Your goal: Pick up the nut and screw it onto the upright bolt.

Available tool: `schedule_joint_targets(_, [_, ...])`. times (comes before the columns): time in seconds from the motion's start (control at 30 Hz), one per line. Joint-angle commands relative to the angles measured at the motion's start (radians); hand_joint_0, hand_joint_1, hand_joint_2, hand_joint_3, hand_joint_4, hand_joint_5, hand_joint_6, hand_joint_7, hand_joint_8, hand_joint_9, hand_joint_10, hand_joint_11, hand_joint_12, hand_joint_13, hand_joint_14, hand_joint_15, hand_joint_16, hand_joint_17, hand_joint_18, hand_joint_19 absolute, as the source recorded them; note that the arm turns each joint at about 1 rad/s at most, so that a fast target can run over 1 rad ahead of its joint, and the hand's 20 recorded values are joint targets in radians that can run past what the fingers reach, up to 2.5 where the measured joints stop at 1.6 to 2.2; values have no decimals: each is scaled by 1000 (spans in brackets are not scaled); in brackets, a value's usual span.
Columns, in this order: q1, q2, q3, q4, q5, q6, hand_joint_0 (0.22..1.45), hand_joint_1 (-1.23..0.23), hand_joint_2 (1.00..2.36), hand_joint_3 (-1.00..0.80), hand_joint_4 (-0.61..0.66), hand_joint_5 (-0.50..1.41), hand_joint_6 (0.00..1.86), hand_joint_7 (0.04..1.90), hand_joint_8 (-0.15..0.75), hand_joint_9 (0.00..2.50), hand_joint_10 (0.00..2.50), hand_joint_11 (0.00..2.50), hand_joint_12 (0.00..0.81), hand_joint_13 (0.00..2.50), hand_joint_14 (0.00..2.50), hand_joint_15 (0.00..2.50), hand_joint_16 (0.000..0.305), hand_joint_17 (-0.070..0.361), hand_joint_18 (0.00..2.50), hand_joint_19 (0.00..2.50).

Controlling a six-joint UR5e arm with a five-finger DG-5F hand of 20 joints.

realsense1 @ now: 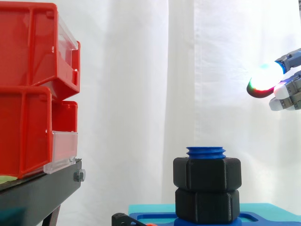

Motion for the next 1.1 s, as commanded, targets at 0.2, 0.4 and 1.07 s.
schedule_joint_targets(0.2, [0,0,0,0,0,0,407,-390,1000,-500,106,-255,501,657,219,15,0,0,376,0,0,0,58,130,0,0])
schedule_joint_targets(0.4, [0,0,0,0,0,0,409,-393,1000,-500,111,-253,501,666,220,10,0,0,373,0,0,0,58,130,0,0])
schedule_joint_targets(1.07, [0,0,-1,0,0,0,420,-422,1000,-500,144,-242,501,683,210,5,0,0,366,0,0,0,57,129,0,0])
